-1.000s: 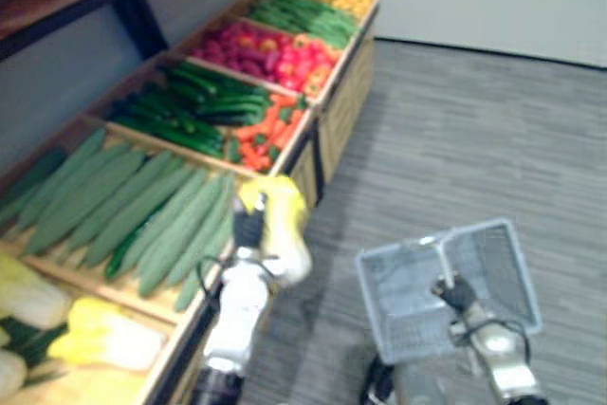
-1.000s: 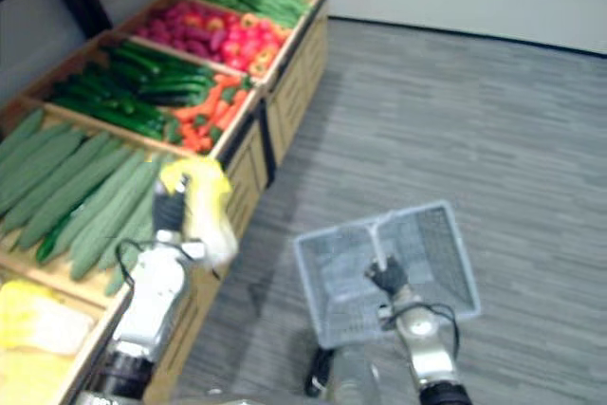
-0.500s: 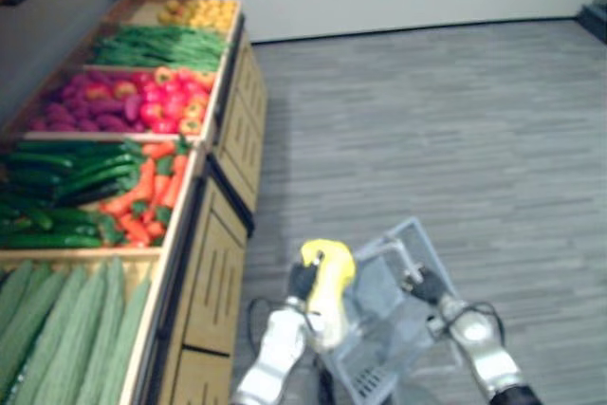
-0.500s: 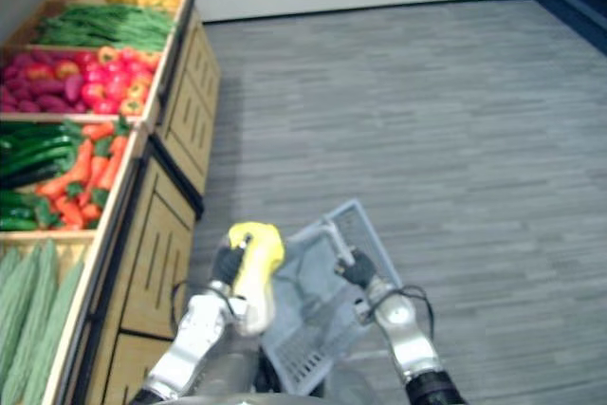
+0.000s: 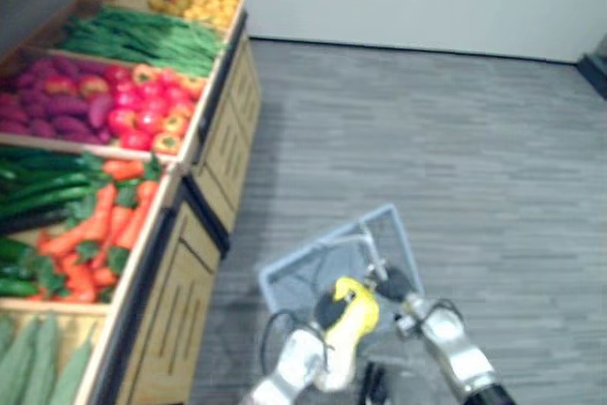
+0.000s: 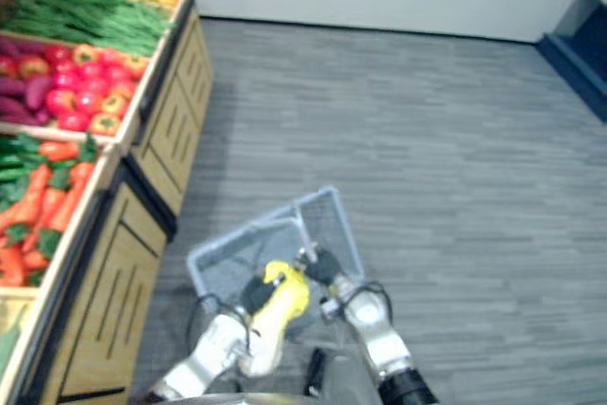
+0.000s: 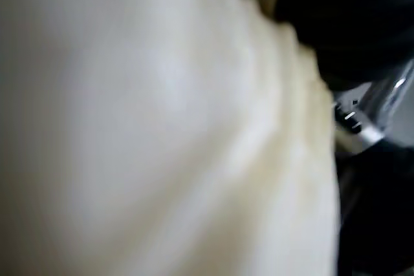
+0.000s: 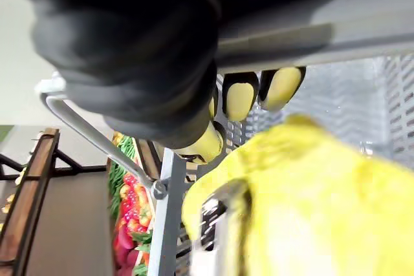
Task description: Pick vegetable in the basket
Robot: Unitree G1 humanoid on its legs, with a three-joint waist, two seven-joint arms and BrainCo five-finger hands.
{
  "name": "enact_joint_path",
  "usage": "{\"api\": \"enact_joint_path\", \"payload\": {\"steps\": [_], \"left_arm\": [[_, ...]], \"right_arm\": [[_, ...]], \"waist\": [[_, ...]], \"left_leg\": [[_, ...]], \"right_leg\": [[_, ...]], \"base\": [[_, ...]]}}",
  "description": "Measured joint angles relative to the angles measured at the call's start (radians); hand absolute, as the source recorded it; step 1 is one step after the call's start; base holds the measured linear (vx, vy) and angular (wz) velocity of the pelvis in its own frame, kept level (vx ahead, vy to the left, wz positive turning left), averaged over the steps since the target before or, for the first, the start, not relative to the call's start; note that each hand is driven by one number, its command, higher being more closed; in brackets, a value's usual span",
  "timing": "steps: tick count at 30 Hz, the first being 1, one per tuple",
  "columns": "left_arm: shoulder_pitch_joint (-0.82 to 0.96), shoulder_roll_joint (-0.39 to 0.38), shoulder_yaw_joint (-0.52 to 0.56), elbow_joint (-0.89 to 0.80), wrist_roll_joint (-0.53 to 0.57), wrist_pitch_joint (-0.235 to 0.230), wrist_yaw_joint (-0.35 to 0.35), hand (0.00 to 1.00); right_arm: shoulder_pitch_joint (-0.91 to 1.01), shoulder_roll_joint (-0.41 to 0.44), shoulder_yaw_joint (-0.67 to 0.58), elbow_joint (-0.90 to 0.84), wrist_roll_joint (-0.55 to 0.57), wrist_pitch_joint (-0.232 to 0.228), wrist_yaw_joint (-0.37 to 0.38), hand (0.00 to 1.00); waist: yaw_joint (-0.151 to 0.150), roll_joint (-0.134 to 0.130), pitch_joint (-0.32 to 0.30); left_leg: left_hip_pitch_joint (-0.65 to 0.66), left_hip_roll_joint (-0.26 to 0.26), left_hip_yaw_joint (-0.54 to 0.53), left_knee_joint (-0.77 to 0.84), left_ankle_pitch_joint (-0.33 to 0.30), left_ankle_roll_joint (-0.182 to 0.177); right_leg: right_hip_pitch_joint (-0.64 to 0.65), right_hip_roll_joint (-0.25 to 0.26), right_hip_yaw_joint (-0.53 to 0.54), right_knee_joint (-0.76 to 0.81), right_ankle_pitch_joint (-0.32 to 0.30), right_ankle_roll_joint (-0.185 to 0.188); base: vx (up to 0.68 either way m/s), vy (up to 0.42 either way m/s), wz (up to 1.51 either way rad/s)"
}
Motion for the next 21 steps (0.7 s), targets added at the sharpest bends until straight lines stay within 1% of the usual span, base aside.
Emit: {"api": "enact_joint_path", "payload": {"steps": [1, 2, 3, 4, 5, 6, 7, 8, 9, 10, 11, 12, 13, 14, 15, 16, 17, 18, 19, 20, 21], "left_arm": [[-0.016, -0.002, -0.015, 0.035, 0.021, 0.007, -0.006, 1.00], [-0.024, -0.016, -0.046, 0.075, 0.046, 0.009, 0.000, 1.00], [-0.025, -0.019, -0.069, 0.085, 0.066, 0.009, 0.005, 1.00], [-0.034, -0.026, -0.111, 0.104, 0.091, 0.009, 0.020, 1.00], [-0.042, -0.046, -0.141, 0.123, 0.121, 0.009, 0.045, 0.00], [-0.045, -0.058, -0.150, 0.131, 0.131, 0.009, 0.063, 0.00], [-0.050, -0.074, -0.156, 0.135, 0.148, 0.013, 0.088, 0.00], [-0.074, -0.100, -0.157, 0.155, 0.164, 0.028, 0.130, 0.00], [-0.089, -0.110, -0.155, 0.174, 0.171, 0.042, 0.143, 0.00], [-0.107, -0.120, -0.143, 0.214, 0.182, 0.059, 0.153, 0.00], [-0.121, -0.136, -0.079, 0.267, 0.188, 0.085, 0.190, 0.00], [-0.126, -0.137, -0.044, 0.283, 0.188, 0.088, 0.203, 0.00], [-0.139, -0.138, -0.001, 0.293, 0.186, 0.096, 0.224, 0.00], [-0.157, -0.133, 0.039, 0.293, 0.183, 0.096, 0.261, 0.00], [-0.173, -0.123, 0.052, 0.293, 0.176, 0.093, 0.298, 0.00], [-0.176, -0.122, 0.064, 0.293, 0.175, 0.092, 0.312, 0.00], [-0.176, -0.125, 0.075, 0.293, 0.155, 0.087, 0.340, 0.00], [-0.170, -0.133, 0.069, 0.292, 0.138, 0.076, 0.346, 0.00], [-0.167, -0.135, 0.067, 0.291, 0.136, 0.070, 0.347, 0.00], [-0.163, -0.145, 0.070, 0.282, 0.135, 0.056, 0.348, 0.00], [-0.162, -0.146, 0.069, 0.275, 0.134, 0.048, 0.348, 0.00]], "right_arm": [[-0.004, 0.012, 0.009, -0.002, 0.001, 0.006, 0.009, 1.00], [-0.007, 0.005, 0.023, -0.005, 0.023, 0.033, 0.012, 1.00], [-0.008, 0.004, 0.024, -0.007, 0.026, 0.043, 0.013, 1.00], [-0.014, 0.000, 0.022, -0.020, 0.032, 0.064, 0.018, 1.00], [-0.019, -0.011, 0.027, -0.026, 0.037, 0.090, 0.032, 1.00], [-0.019, -0.013, 0.031, -0.028, 0.037, 0.103, 0.041, 1.00], [-0.018, -0.014, 0.031, -0.029, 0.037, 0.115, 0.053, 1.00], [-0.019, -0.026, 0.032, -0.030, 0.037, 0.125, 0.064, 1.00], [-0.017, -0.035, 0.034, -0.031, 0.037, 0.127, 0.069, 1.00], [-0.016, -0.045, 0.034, -0.034, 0.036, 0.139, 0.073, 1.00], [0.008, -0.060, 0.041, -0.052, 0.036, 0.156, 0.098, 1.00], [0.024, -0.063, 0.040, -0.067, 0.036, 0.159, 0.103, 1.00], [0.047, -0.064, 0.036, -0.089, 0.036, 0.160, 0.114, 1.00], [0.067, -0.065, 0.026, -0.115, 0.036, 0.163, 0.138, 1.00], [0.082, -0.065, 0.017, -0.135, 0.035, 0.163, 0.146, 1.00], [0.091, -0.065, 0.013, -0.142, 0.035, 0.163, 0.149, 1.00], [0.107, -0.066, 0.008, -0.150, 0.034, 0.163, 0.161, 1.00], [0.129, -0.066, -0.001, -0.161, 0.032, 0.165, 0.168, 1.00], [0.142, -0.060, -0.012, -0.161, 0.028, 0.168, 0.167, 1.00], [0.155, -0.051, -0.025, -0.180, 0.029, 0.169, 0.167, 1.00], [0.156, -0.048, -0.033, -0.187, 0.029, 0.169, 0.166, 1.00]], "waist": [[-0.015, -0.015, 0.006], [-0.017, 0.020, 0.014], [-0.018, 0.037, 0.015], [-0.021, 0.056, 0.020], [-0.027, 0.064, 0.017], [-0.032, 0.064, 0.017], [-0.035, 0.062, 0.017], [-0.036, 0.068, 0.019], [-0.037, 0.072, 0.020], [-0.037, 0.081, 0.025], [-0.034, 0.081, 0.031], [-0.035, 0.079, 0.033], [-0.037, 0.075, 0.036], [-0.038, 0.070, 0.039], [-0.038, 0.067, 0.041], [-0.039, 0.066, 0.042], [-0.042, 0.070, 0.042], [-0.046, 0.087, 0.044], [-0.050, 0.077, 0.043], [-0.048, 0.065, 0.039], [-0.048, 0.062, 0.042]], "left_leg": [[0.004, -0.004, -0.018, 0.020, -0.033, -0.038], [0.017, 0.033, -0.026, 0.028, -0.037, -0.044], [0.018, 0.050, -0.027, 0.031, -0.039, -0.047], [0.027, 0.074, -0.027, 0.036, -0.038, -0.047], [0.029, 0.094, -0.027, 0.056, -0.037, -0.048], [0.021, 0.103, -0.029, 0.080, -0.036, -0.049], [-0.008, 0.117, -0.030, 0.147, -0.036, -0.050], [-0.090, 0.149, -0.046, 0.337, -0.019, -0.055], [-0.125, 0.161, -0.063, 0.418, 0.002, -0.049], [-0.173, 0.179, -0.086, 0.528, 0.055, -0.043], [-0.202, 0.184, -0.117, 0.651, 0.124, -0.047], [-0.207, 0.180, -0.118, 0.675, 0.093, -0.048], [-0.219, 0.166, -0.106, 0.676, 0.042, -0.045], [-0.246, 0.141, -0.081, 0.632, -0.008, -0.039], [-0.270, 0.114, -0.027, 0.540, -0.021, -0.034], [-0.278, 0.099, 0.009, 0.477, -0.016, -0.027], [-0.282, 0.074, 0.104, 0.329, 0.047, -0.018], [-0.277, 0.077, 0.249, 0.237, 0.148, 0.040], [-0.267, 0.078, 0.300, 0.229, 0.146, 0.048], [-0.263, 0.059, 0.374, 0.215, 0.153, 0.058], [-0.266, 0.053, 0.415, 0.216, 0.154, 0.059]], "right_leg": [[0.023, -0.001, 0.025, -0.034, 0.169, 0.020], [0.042, 0.037, 0.015, -0.022, 0.155, -0.002], [0.042, 0.052, 0.010, -0.012, 0.145, -0.009], [0.040, 0.068, -0.001, 0.021, 0.115, -0.026], [0.042, 0.083, -0.009, 0.042, 0.086, -0.036], [0.045, 0.089, -0.011, 0.049, 0.069, -0.038], [0.048, 0.096, -0.012, 0.050, 0.049, -0.037], [0.062, 0.112, -0.012, 0.039, 0.033, -0.048], [0.073, 0.120, -0.010, 0.031, 0.031, -0.051], [0.106, 0.136, -0.004, 0.011, 0.030, -0.053], [0.167, 0.148, 0.017, -0.022, 0.025, -0.061], [0.186, 0.147, 0.023, -0.029, 0.021, -0.066], [0.203, 0.141, 0.033, -0.034, 0.018, -0.072], [0.220, 0.132, 0.042, -0.053, 0.019, -0.074], [0.237, 0.119, 0.043, -0.071, 0.020, -0.074], [0.248, 0.110, 0.042, -0.079, 0.017, -0.069], [0.275, 0.096, 0.020, -0.080, 0.008, -0.042], [0.309, 0.093, -0.017, -0.074, -0.004, -0.007], [0.322, 0.077, -0.043, -0.070, -0.014, 0.003], [0.335, 0.046, -0.096, -0.069, -0.023, 0.018], [0.345, 0.035, -0.122, -0.075, -0.029, 0.025]], "base": [[0.29, -0.356, 0.31], [0.28, -0.342, 0.19], [0.29, -0.332, -0.03], [0.28, -0.273, 0.01], [0.26, -0.258, 0.04], [0.15, -0.149, 0.07], [0.14, -0.147, -0.02], [0.13, -0.125, -0.08], [0.13, -0.102, -0.20], [0.18, -0.058, -0.34], [0.20, -0.040, -0.37], [0.24, -0.021, -0.33], [0.20, 0.023, -0.24], [0.23, 0.055, -0.21], [0.20, 0.070, -0.13], [0.21, 0.104, 0.14], [0.25, 0.136, 0.51], [0.27, 0.154, 0.80], [0.30, 0.181, 1.25], [0.24, 0.161, 1.21], [0.31, 0.226, 1.41]]}}
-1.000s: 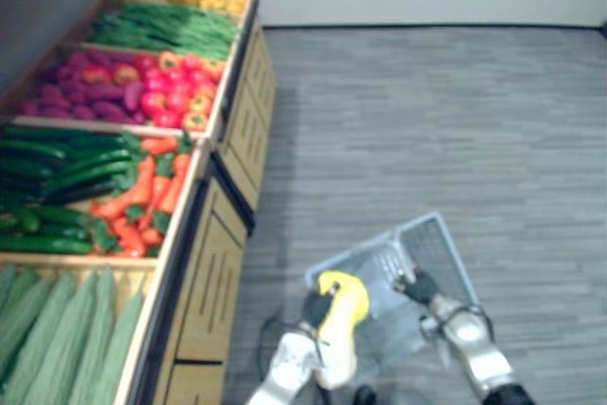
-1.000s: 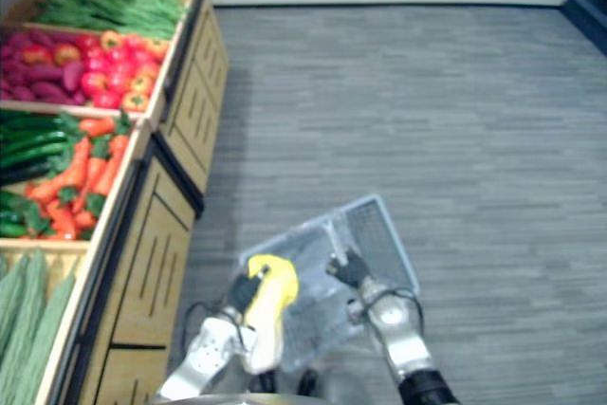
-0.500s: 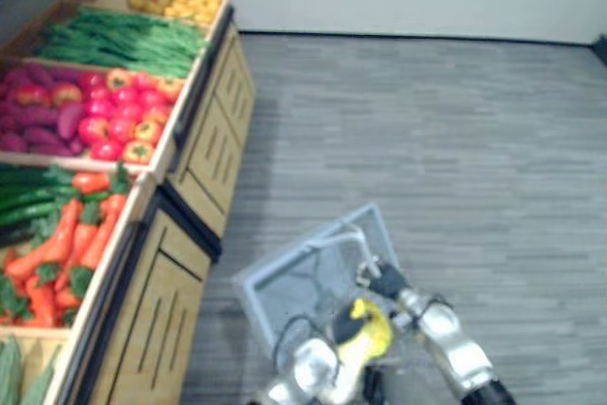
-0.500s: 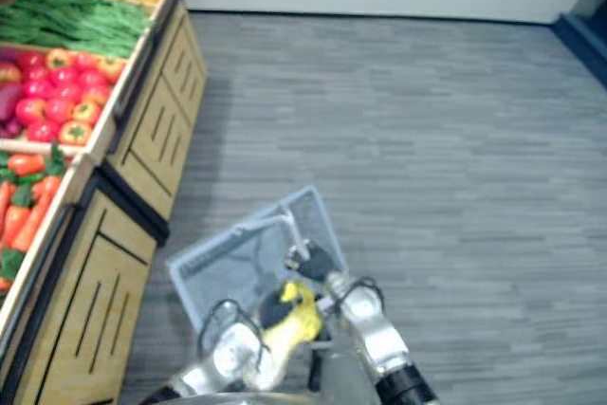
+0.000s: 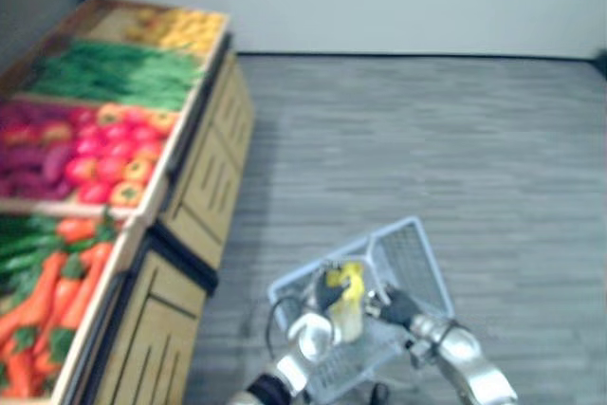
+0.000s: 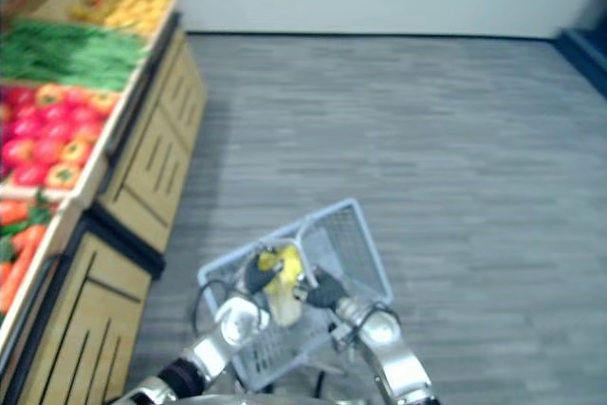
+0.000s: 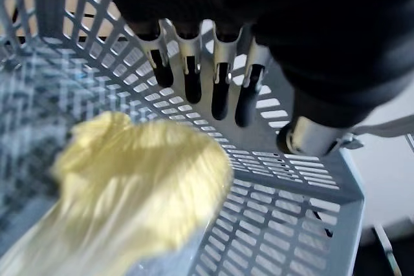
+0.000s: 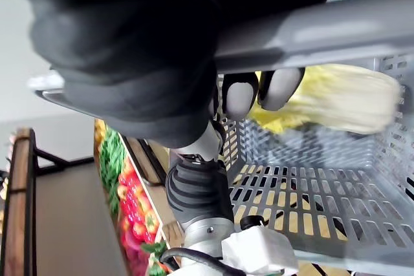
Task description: Pick vegetable in the basket
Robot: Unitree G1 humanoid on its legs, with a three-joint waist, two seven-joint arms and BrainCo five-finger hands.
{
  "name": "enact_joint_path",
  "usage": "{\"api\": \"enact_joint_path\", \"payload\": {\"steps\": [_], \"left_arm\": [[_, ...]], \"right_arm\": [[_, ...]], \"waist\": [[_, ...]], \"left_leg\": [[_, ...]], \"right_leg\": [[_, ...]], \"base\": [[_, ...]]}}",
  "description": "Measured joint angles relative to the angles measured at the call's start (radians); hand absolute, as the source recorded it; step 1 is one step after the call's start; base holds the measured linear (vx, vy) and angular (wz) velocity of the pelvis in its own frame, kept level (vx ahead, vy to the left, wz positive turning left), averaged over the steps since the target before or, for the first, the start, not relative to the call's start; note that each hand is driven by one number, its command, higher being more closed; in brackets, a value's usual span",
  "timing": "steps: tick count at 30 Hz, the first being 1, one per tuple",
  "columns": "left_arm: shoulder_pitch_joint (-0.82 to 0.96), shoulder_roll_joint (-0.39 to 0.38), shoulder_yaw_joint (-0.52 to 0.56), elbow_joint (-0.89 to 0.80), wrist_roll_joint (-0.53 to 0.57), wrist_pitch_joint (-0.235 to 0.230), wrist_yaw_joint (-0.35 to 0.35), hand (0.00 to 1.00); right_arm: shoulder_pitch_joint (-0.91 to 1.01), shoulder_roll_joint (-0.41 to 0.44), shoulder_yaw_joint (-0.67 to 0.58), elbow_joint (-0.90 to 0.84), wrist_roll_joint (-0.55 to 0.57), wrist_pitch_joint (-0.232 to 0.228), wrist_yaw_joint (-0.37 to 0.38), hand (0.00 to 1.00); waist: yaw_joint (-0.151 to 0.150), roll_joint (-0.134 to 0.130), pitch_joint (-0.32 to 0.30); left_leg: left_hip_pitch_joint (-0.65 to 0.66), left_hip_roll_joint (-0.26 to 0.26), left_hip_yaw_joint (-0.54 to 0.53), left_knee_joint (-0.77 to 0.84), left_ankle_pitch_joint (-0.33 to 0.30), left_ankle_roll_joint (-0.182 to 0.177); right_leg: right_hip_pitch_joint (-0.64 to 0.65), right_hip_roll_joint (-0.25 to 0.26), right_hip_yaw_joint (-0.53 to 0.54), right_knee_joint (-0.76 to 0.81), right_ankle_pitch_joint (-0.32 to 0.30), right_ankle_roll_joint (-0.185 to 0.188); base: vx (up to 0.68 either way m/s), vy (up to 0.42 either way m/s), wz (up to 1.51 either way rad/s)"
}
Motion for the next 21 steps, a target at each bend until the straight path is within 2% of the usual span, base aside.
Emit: {"api": "enact_joint_path", "payload": {"steps": [1, 3, 5, 6, 7, 8, 10, 11, 13, 14, 16, 17, 18, 19, 20, 21], "left_arm": [[0.008, 0.002, 0.004, -0.018, -0.001, -0.013, -0.003, 0.00], [0.049, 0.014, 0.028, -0.076, -0.031, -0.023, -0.008, 0.00], [0.113, 0.031, 0.084, -0.151, -0.075, -0.043, -0.012, 0.00], [0.124, 0.036, 0.100, -0.162, -0.093, -0.046, -0.013, 0.00], [0.138, 0.041, 0.121, -0.168, -0.126, -0.057, -0.025, 0.00], [0.160, 0.050, 0.121, -0.206, -0.154, -0.064, -0.049, 0.00], [0.207, 0.056, 0.129, -0.254, -0.188, -0.078, -0.085, 0.00], [0.239, 0.061, 0.131, -0.292, -0.198, -0.089, -0.100, 0.00], [0.257, 0.058, 0.132, -0.334, -0.230, -0.115, -0.124, 0.00], [0.254, 0.059, 0.133, -0.379, -0.267, -0.152, -0.171, 0.00], [0.247, 0.058, 0.138, -0.414, -0.277, -0.186, -0.215, 0.00], [0.245, 0.062, 0.181, -0.453, -0.314, -0.232, -0.283, 0.00], [0.245, 0.067, 0.214, -0.473, -0.339, -0.255, -0.307, 0.00], [0.247, 0.075, 0.234, -0.482, -0.359, -0.265, -0.321, 0.00], [0.252, 0.106, 0.282, -0.504, -0.394, -0.281, -0.335, 0.00], [0.255, 0.145, 0.313, -0.551, -0.414, -0.284, -0.345, 0.00]], "right_arm": [[-0.001, 0.007, -0.017, -0.002, 0.000, 0.000, -0.007, 1.00], [-0.011, 0.009, -0.023, 0.000, 0.000, 0.000, -0.011, 1.00], [-0.022, 0.013, -0.025, 0.018, 0.006, -0.005, -0.036, 1.00], [-0.025, 0.019, -0.027, 0.034, 0.007, -0.008, -0.047, 1.00], [-0.033, 0.016, -0.032, 0.063, 0.008, -0.013, -0.065, 1.00], [-0.035, 0.024, -0.035, 0.097, 0.010, -0.021, -0.079, 1.00], [-0.033, 0.049, -0.058, 0.164, 0.017, -0.034, -0.110, 1.00], [-0.035, 0.072, -0.081, 0.201, 0.026, -0.050, -0.131, 1.00], [-0.028, 0.085, -0.111, 0.225, 0.028, -0.077, -0.160, 1.00], [-0.015, 0.102, -0.157, 0.251, 0.028, -0.114, -0.187, 1.00], [0.000, 0.129, -0.235, 0.286, 0.030, -0.141, -0.217, 1.00], [0.001, 0.136, -0.326, 0.339, 0.050, -0.172, -0.279, 1.00], [-0.003, 0.135, -0.387, 0.381, 0.062, -0.188, -0.308, 1.00], [-0.009, 0.134, -0.423, 0.413, 0.081, -0.196, -0.327, 1.00], [-0.017, 0.128, -0.480, 0.476, 0.107, -0.209, -0.362, 1.00], [-0.018, 0.125, -0.524, 0.535, 0.127, -0.216, -0.385, 1.00]], "waist": [[0.003, -0.005, 0.003], [0.011, -0.002, 0.002], [0.025, 0.004, -0.004], [0.024, -0.007, -0.006], [0.027, -0.004, -0.009], [0.023, -0.011, -0.011], [0.006, -0.014, -0.010], [0.006, -0.012, -0.011], [0.006, -0.001, -0.016], [0.004, 0.004, -0.016], [-0.004, 0.009, -0.024], [-0.012, 0.012, -0.030], [-0.007, 0.011, -0.031], [0.001, 0.008, -0.033], [0.010, 0.000, -0.042], [0.009, -0.029, -0.057]], "left_leg": [[0.001, -0.020, 0.052, -0.001, -0.003, 0.005], [0.025, -0.063, 0.058, -0.032, -0.041, 0.059], [0.059, -0.105, 0.036, -0.091, -0.160, 0.103], [0.067, -0.126, 0.021, -0.095, -0.166, 0.104], [0.079, -0.153, -0.007, -0.110, -0.167, 0.115], [0.104, -0.189, -0.044, -0.132, -0.160, 0.130], [0.159, -0.228, -0.124, -0.161, -0.158, 0.133], [0.195, -0.239, -0.179, -0.179, -0.158, 0.133], [0.219, -0.240, -0.273, -0.192, -0.154, 0.128], [0.230, -0.246, -0.393, -0.205, -0.143, 0.115], [0.233, -0.253, -0.521, -0.215, -0.126, 0.104], [0.238, -0.264, -0.648, -0.223, -0.118, 0.086], [0.252, -0.271, -0.703, -0.222, -0.120, 0.076], [0.264, -0.274, -0.733, -0.220, -0.124, 0.068], [0.269, -0.280, -0.775, -0.202, -0.139, 0.042], [0.264, -0.290, -0.764, -0.178, -0.163, 0.007]], "right_leg": [[0.023, -0.024, -0.044, -0.005, -0.020, 0.020], [0.058, -0.045, -0.084, 0.003, -0.063, 0.035], [0.063, -0.065, -0.117, 0.088, -0.139, 0.053], [0.047, -0.087, -0.118, 0.155, -0.154, 0.058], [-0.036, -0.146, -0.092, 0.373, -0.154, 0.060], [-0.132, -0.209, -0.041, 0.619, -0.122, 0.042], [-0.193, -0.242, 0.010, 0.806, -0.142, 0.018], [-0.212, -0.220, 0.033, 0.807, -0.157, -0.005], [-0.230, -0.168, 0.070, 0.722, -0.171, -0.025], [-0.255, -0.102, 0.138, 0.596, -0.173, -0.025], [-0.280, -0.053, 0.239, 0.459, -0.161, -0.006], [-0.288, -0.023, 0.345, 0.335, -0.137, 0.035], [-0.284, -0.016, 0.406, 0.281, -0.116, 0.064], [-0.281, -0.011, 0.441, 0.255, -0.104, 0.075], [-0.274, -0.013, 0.480, 0.214, -0.058, 0.069], [-0.256, -0.032, 0.489, 0.177, 0.062, 0.058]], "base": [[0.23, 0.178, 1.23], [0.22, 0.184, 0.90], [0.20, 0.199, 0.53], [0.23, 0.155, 0.64], [0.27, 0.130, 0.85], [0.27, 0.122, 0.98], [0.33, 0.063, 1.31], [0.33, 0.011, 1.37], [0.32, -0.087, 1.67], [0.33, -0.154, 2.20], [0.25, -0.199, 2.58], [0.24, -0.260, 2.87], [0.23, -0.282, 2.39], [0.19, -0.279, 1.62], [0.23, -0.384, 1.64], [0.23, -0.404, 1.58]]}}
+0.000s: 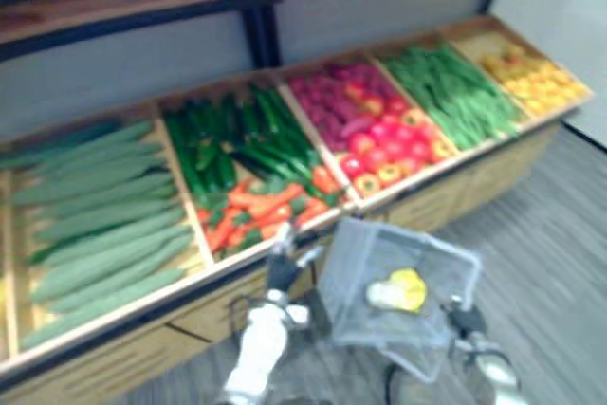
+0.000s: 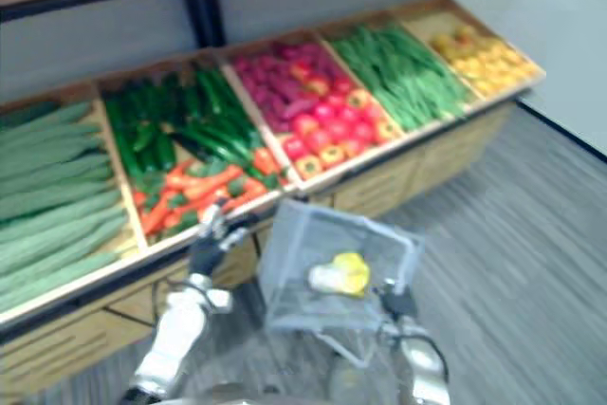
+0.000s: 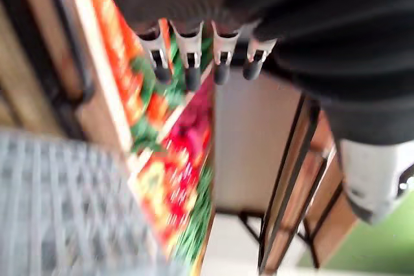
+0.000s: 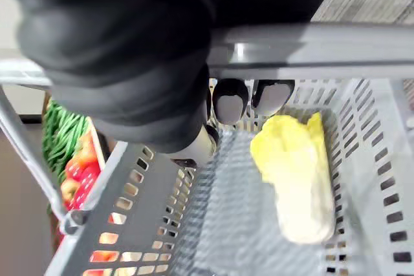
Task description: Pick vegetable in the basket
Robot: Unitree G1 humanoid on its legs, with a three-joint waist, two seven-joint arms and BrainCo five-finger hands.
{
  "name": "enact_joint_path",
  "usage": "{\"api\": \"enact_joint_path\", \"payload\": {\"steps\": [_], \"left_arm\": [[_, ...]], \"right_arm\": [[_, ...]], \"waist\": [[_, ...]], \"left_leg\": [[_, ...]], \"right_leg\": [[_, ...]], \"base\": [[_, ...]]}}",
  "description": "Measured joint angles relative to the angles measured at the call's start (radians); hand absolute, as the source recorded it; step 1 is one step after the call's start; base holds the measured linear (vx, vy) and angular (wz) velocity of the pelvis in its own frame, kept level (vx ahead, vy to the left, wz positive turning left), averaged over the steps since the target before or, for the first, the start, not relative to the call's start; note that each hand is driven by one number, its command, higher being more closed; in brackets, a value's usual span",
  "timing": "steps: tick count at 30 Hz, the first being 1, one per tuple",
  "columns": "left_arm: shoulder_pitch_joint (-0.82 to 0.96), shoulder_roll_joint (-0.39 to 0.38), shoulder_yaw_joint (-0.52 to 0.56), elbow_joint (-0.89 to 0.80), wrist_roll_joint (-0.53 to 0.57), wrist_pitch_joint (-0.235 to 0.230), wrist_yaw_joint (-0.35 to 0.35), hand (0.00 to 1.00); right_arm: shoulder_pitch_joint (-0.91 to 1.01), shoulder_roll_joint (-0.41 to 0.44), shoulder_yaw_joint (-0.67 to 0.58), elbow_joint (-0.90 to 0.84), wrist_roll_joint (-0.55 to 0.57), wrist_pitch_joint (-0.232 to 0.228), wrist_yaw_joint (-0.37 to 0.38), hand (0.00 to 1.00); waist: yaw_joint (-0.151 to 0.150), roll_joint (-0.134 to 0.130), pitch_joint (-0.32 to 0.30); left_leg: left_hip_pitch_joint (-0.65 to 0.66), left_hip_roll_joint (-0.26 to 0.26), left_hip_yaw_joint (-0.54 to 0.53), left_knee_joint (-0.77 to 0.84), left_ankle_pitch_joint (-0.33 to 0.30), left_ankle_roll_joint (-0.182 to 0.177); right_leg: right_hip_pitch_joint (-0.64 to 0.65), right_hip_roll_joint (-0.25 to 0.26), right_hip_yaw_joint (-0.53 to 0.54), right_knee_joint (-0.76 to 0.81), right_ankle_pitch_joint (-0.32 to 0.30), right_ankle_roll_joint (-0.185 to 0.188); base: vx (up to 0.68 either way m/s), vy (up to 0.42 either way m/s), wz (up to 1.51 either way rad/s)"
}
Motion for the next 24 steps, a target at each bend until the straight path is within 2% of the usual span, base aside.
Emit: {"api": "enact_joint_path", "payload": {"steps": [1, 2, 3, 4, 5, 7, 9, 10, 12, 13, 15, 16, 19, 21, 22, 24], "left_arm": [[0.001, -0.001, 0.016, -0.023, -0.009, -0.005, -0.012, 0.00], [0.028, -0.019, 0.040, -0.088, -0.017, -0.007, -0.021, 0.00], [0.057, -0.036, 0.054, -0.174, -0.018, -0.013, -0.029, 0.00], [0.068, -0.043, 0.059, -0.213, -0.018, -0.017, -0.033, 0.00], [0.080, -0.049, 0.089, -0.275, -0.018, -0.025, -0.037, 0.00], [0.077, -0.047, 0.136, -0.292, -0.018, -0.034, -0.033, 0.00], [0.065, -0.046, 0.171, -0.287, -0.012, -0.033, 0.004, 0.00], [0.050, -0.043, 0.176, -0.272, -0.007, -0.033, 0.032, 0.00], [-0.011, -0.040, 0.175, -0.211, 0.025, -0.031, 0.070, 0.00], [-0.030, -0.037, 0.175, -0.195, 0.045, -0.028, 0.087, 0.00], [-0.083, -0.002, 0.177, -0.155, 0.100, 0.004, 0.143, 0.00], [-0.188, 0.104, 0.180, 0.016, 0.269, 0.252, 0.237, 0.00], [-0.189, 0.112, 0.180, 0.016, 0.270, 0.252, 0.239, 0.00], [-0.242, 0.133, 0.175, 0.101, 0.278, 0.243, 0.243, 0.00], [-0.327, 0.177, 0.154, 0.240, 0.298, 0.264, 0.244, 0.00], [-0.427, 0.246, 0.128, 0.376, 0.366, 0.338, 0.242, 0.00]], "right_arm": [[-0.006, -0.010, -0.019, 0.043, 0.004, 0.001, -0.009, 1.00], [-0.026, -0.043, -0.048, 0.127, 0.010, 0.010, -0.021, 1.00], [-0.027, -0.074, -0.054, 0.191, 0.009, 0.013, -0.026, 1.00], [-0.028, -0.088, -0.052, 0.223, 0.006, 0.015, -0.028, 1.00], [-0.046, -0.110, -0.053, 0.288, -0.015, 0.030, -0.025, 1.00], [-0.057, -0.109, -0.062, 0.344, -0.019, 0.035, -0.026, 1.00], [-0.056, -0.108, -0.086, 0.404, -0.018, 0.037, -0.024, 1.00], [-0.047, -0.104, -0.133, 0.429, -0.006, 0.039, -0.026, 1.00], [-0.015, -0.116, -0.211, 0.457, 0.028, 0.038, -0.035, 1.00], [-0.007, -0.121, -0.219, 0.460, 0.031, 0.038, -0.038, 1.00], [0.016, -0.129, -0.226, 0.460, 0.029, 0.040, -0.037, 1.00], [0.055, -0.116, -0.246, 0.459, -0.005, 0.047, 0.004, 1.00], [0.055, -0.115, -0.246, 0.455, -0.013, 0.047, 0.004, 1.00], [0.060, -0.115, -0.247, 0.445, -0.015, 0.046, 0.007, 1.00], [0.054, -0.114, -0.243, 0.439, -0.016, 0.041, 0.009, 1.00], [0.022, -0.115, -0.234, 0.438, -0.016, 0.033, 0.012, 1.00]], "waist": [[0.003, 0.001, -0.002], [0.022, 0.038, -0.011], [0.047, 0.072, -0.028], [0.054, 0.083, -0.035], [0.057, 0.098, -0.045], [0.055, 0.108, -0.052], [0.053, 0.111, -0.053], [0.045, 0.110, -0.053], [0.007, 0.106, -0.055], [-0.002, 0.106, -0.054], [-0.004, 0.106, -0.057], [-0.046, 0.076, -0.063], [-0.052, 0.072, -0.060], [-0.055, 0.074, -0.051], [-0.056, 0.075, -0.051], [-0.068, 0.071, -0.028]], "left_leg": [[0.001, 0.007, 0.002, 0.012, -0.016, -0.005], [-0.004, 0.062, 0.024, 0.035, -0.036, -0.030], [0.003, 0.109, 0.058, 0.017, -0.036, -0.036], [0.014, 0.126, 0.062, 0.001, -0.032, -0.042], [0.042, 0.156, 0.074, -0.047, -0.014, -0.063], [0.060, 0.177, 0.077, -0.073, -0.003, -0.074], [0.063, 0.195, 0.113, -0.084, 0.009, -0.079], [0.053, 0.208, 0.197, -0.082, 0.015, -0.077], [0.051, 0.240, 0.389, -0.083, 0.039, -0.079], [0.051, 0.239, 0.413, -0.089, 0.049, -0.081], [0.055, 0.226, 0.431, -0.111, 0.070, -0.081], [0.090, 0.215, 0.466, -0.221, 0.143, -0.099], [0.092, 0.227, 0.475, -0.223, 0.146, -0.104], [0.092, 0.240, 0.506, -0.221, 0.143, -0.116], [0.070, 0.248, 0.536, -0.222, 0.151, -0.121], [0.043, 0.257, 0.581, -0.223, 0.166, -0.125]], "right_leg": [[0.014, -0.011, -0.015, -0.001, -0.033, 0.025], [0.039, 0.024, -0.058, -0.030, -0.020, 0.000], [0.068, 0.055, -0.084, -0.078, -0.006, -0.020], [0.082, 0.067, -0.093, -0.100, -0.001, -0.027], [0.120, 0.090, -0.113, -0.145, 0.010, -0.044], [0.150, 0.106, -0.132, -0.181, 0.019, -0.057], [0.170, 0.110, -0.156, -0.206, 0.025, -0.066], [0.186, 0.100, -0.185, -0.222, 0.027, -0.068], [0.211, 0.071, -0.255, -0.240, 0.029, -0.064], [0.219, 0.063, -0.269, -0.249, 0.033, -0.059], [0.239, 0.056, -0.272, -0.304, 0.067, -0.048], [0.267, 0.063, -0.273, -0.408, 0.135, -0.049], [0.268, 0.072, -0.277, -0.408, 0.135, -0.048], [0.258, 0.078, -0.273, -0.413, 0.130, -0.045], [0.232, 0.079, -0.273, -0.412, 0.131, -0.049], [0.190, 0.079, -0.271, -0.407, 0.149, -0.047]], "base": [[0.25, -0.395, 1.19], [0.28, -0.380, 0.58], [0.28, -0.351, 0.32], [0.23, -0.304, 0.24], [0.14, -0.197, 0.19], [0.12, -0.184, 0.24], [0.06, -0.105, 0.36], [0.00, -0.032, 0.77], [-0.01, -0.005, 0.95], [-0.03, 0.037, 0.48], [-0.16, 0.002, -0.05], [-0.26, -0.098, -0.25], [-0.09, -0.069, -0.11], [-0.04, -0.046, -0.06], [-0.04, -0.052, -0.09], [0.01, -0.054, -0.20]]}}
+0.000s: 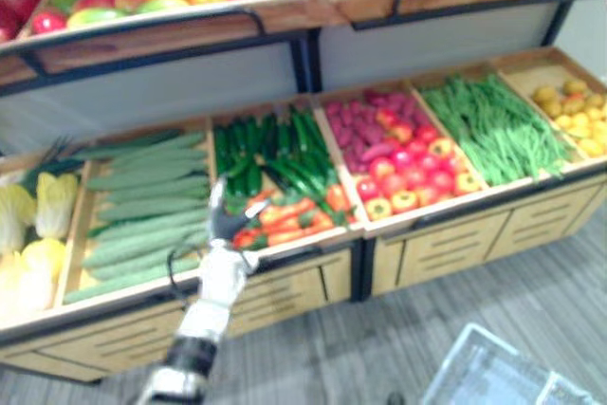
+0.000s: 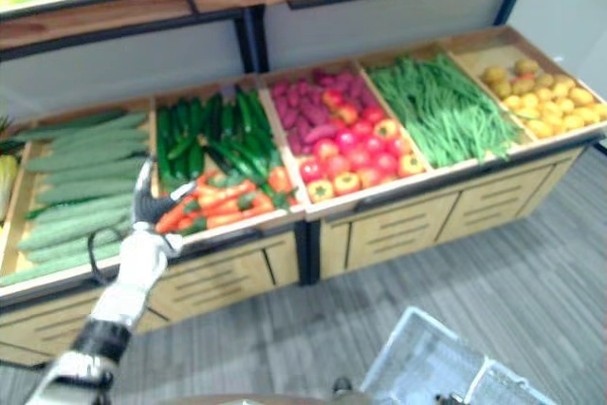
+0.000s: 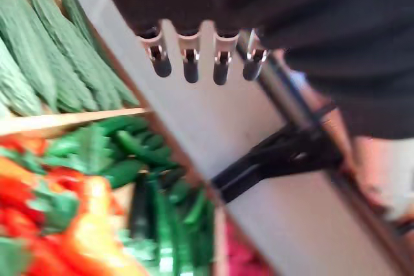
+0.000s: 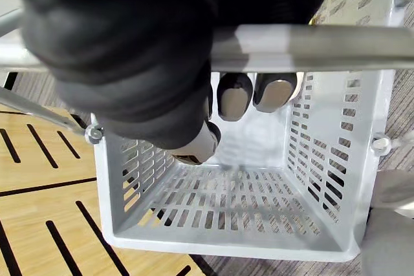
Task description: Pick vegetable in the basket
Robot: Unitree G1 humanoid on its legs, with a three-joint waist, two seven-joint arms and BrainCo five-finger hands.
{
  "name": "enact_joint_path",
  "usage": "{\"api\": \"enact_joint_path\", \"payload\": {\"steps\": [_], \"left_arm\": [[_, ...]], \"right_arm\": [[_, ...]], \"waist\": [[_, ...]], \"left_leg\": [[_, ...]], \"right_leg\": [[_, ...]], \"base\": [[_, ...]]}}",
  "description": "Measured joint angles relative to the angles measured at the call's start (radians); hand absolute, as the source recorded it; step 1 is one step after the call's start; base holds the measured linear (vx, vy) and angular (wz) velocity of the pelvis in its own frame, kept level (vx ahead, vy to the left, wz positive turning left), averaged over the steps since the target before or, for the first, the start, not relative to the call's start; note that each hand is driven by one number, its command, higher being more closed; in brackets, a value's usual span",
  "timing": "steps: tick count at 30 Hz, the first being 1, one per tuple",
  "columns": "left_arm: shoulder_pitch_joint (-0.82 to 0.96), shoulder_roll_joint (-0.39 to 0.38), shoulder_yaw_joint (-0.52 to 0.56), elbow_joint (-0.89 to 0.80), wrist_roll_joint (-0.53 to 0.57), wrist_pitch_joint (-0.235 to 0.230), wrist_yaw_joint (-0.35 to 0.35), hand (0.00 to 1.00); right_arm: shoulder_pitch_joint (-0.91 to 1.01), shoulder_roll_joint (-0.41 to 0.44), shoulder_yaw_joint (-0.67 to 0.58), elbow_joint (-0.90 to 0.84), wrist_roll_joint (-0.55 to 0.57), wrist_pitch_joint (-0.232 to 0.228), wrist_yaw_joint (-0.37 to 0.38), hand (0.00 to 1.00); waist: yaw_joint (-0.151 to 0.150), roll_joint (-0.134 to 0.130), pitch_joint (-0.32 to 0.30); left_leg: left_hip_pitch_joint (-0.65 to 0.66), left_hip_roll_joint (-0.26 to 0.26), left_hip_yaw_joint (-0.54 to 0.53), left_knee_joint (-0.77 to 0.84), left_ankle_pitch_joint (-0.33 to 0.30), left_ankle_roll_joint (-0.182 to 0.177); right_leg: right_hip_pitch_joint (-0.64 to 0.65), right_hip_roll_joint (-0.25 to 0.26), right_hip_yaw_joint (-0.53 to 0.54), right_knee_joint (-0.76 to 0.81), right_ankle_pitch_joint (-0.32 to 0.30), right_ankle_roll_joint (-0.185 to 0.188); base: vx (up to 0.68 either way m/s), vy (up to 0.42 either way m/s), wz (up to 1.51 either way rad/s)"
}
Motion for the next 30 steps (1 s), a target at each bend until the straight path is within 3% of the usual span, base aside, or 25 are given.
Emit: {"api": "enact_joint_path", "payload": {"steps": [4, 7, 13, 19, 21, 30], "left_arm": [[-0.013, 0.010, -0.004, 0.017, 0.084, 0.048, -0.003, 0.00], [-0.028, 0.023, -0.004, 0.075, 0.109, 0.068, -0.016, 0.00], [-0.179, 0.061, -0.008, 0.123, 0.139, 0.086, -0.021, 0.00], [-0.224, 0.062, -0.009, 0.151, 0.139, 0.090, -0.024, 0.00], [-0.228, 0.061, -0.009, 0.151, 0.139, 0.090, -0.026, 0.00], [-0.293, 0.059, -0.009, 0.182, 0.139, 0.112, -0.065, 0.00]], "right_arm": [[-0.031, 0.007, 0.006, 0.000, 0.002, 0.001, 0.022, 1.00], [-0.042, 0.005, 0.011, 0.000, 0.002, 0.001, 0.025, 1.00], [-0.109, -0.024, 0.068, -0.022, 0.007, -0.007, 0.033, 1.00], [-0.129, -0.033, 0.106, -0.044, 0.019, -0.024, 0.040, 1.00], [-0.128, -0.032, 0.109, -0.061, 0.027, -0.023, 0.041, 1.00], [-0.131, -0.024, 0.112, -0.109, 0.055, -0.021, 0.041, 1.00]], "waist": [[-0.020, -0.004, 0.054], [-0.041, 0.001, 0.057], [-0.042, 0.012, 0.136], [-0.045, 0.022, 0.169], [-0.047, 0.023, 0.174], [-0.039, 0.000, 0.221]], "left_leg": [[0.009, 0.006, 0.029, 0.000, 0.005, 0.000], [0.011, 0.008, 0.047, 0.003, 0.003, -0.004], [-0.027, 0.011, 0.074, 0.046, 0.001, -0.006], [-0.050, 0.026, 0.101, 0.080, -0.006, -0.015], [-0.073, 0.035, 0.106, 0.099, -0.023, -0.004], [-0.131, 0.047, 0.136, 0.152, -0.043, 0.012]], "right_leg": [[-0.009, 0.008, 0.019, 0.000, 0.011, -0.011], [-0.010, 0.009, 0.021, 0.001, 0.012, -0.012], [-0.059, -0.002, 0.021, 0.040, 0.011, -0.013], [-0.080, 0.000, 0.023, 0.056, 0.006, -0.020], [-0.098, 0.005, 0.026, 0.061, 0.005, -0.022], [-0.149, 0.001, 0.045, 0.074, 0.022, -0.026]], "base": [[0.02, -0.021, -0.20], [0.07, -0.003, -0.10], [-0.02, -0.013, -0.09], [-0.06, -0.040, -0.02], [-0.10, -0.036, -0.01], [-0.05, -0.010, -0.05]]}}
